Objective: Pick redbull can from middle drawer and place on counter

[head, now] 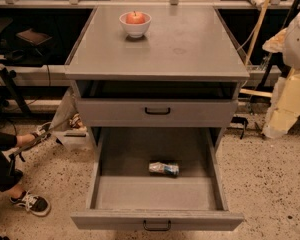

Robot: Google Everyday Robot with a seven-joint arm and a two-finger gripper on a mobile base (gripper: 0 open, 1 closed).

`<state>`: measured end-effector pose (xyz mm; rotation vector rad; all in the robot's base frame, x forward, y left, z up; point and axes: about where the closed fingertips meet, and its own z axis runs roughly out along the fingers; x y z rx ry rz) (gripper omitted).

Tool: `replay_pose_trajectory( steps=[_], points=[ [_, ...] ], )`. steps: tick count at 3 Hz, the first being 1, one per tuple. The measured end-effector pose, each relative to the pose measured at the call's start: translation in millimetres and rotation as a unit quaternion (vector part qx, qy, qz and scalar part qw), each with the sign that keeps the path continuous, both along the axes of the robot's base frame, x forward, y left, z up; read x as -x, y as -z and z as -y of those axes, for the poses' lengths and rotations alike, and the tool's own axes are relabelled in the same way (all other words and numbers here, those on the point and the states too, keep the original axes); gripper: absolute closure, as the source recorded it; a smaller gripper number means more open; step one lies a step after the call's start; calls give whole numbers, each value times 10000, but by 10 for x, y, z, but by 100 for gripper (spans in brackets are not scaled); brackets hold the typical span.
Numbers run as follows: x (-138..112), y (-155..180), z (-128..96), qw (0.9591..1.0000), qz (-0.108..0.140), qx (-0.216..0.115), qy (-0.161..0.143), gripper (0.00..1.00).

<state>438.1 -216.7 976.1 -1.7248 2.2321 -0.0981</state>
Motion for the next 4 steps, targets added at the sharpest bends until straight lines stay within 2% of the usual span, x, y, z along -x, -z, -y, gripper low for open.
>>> replay_pose_trajectory(
  steps=[1, 2, 3, 4],
  points=[
    [0, 0, 0, 10000, 0, 0, 0, 0],
    [-33, 249, -144, 9996, -131, -62, -236, 0],
    [-172, 1075, -668, 9928, -610, -474, -910, 0],
    [-214, 2122, -1352, 9772, -1196, -1041, -1414, 0]
  ],
)
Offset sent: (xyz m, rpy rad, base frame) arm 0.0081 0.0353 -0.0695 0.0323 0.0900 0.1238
